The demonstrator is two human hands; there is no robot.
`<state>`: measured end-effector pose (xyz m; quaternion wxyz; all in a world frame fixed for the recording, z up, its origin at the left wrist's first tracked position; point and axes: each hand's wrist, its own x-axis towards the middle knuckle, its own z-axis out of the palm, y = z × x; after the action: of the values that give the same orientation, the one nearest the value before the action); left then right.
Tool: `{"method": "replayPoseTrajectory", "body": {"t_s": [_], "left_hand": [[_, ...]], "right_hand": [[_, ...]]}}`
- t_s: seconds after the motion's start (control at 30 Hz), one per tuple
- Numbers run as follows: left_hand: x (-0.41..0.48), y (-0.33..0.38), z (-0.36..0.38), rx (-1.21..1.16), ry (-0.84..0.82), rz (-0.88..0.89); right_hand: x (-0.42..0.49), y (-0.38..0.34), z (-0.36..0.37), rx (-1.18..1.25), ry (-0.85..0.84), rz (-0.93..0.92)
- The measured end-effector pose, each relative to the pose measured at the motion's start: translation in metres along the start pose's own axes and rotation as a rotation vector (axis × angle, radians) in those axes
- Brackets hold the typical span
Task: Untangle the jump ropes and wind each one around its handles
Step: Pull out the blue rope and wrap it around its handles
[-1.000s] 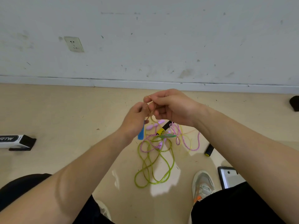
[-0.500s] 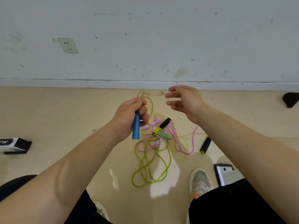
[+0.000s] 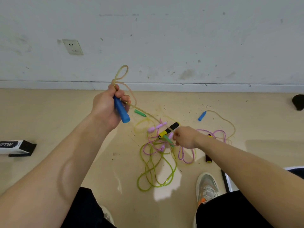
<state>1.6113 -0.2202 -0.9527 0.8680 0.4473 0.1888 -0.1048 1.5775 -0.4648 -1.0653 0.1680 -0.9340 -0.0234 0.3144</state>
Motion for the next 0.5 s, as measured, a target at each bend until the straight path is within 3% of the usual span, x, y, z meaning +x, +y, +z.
{"method": "replayPoseTrajectory", "body": {"t_s": [0.1,0.17,0.33,0.5], "left_hand": [[0.012,-0.008,-0.01,0.322,0.169,0.164],[0.015,-0.021,-0.012,0.585,0.189,0.228],[0.01,-0.06,-0.004,0.862,0.006,0.216],[-0.007,-0.088,0.011,1.014,-0.2,0.182]], "right_hand": [[-0.007,-0.011,-0.025,0.387,0.073,-0.049],[-0.017,-0.025,-0.043,0.671,0.095,-0.135],[-0.044,-0.058,-0.08,1.144,0.048,-0.322],[-0.055,-0.069,-0.092,1.396,0.002,-0.393]]}}
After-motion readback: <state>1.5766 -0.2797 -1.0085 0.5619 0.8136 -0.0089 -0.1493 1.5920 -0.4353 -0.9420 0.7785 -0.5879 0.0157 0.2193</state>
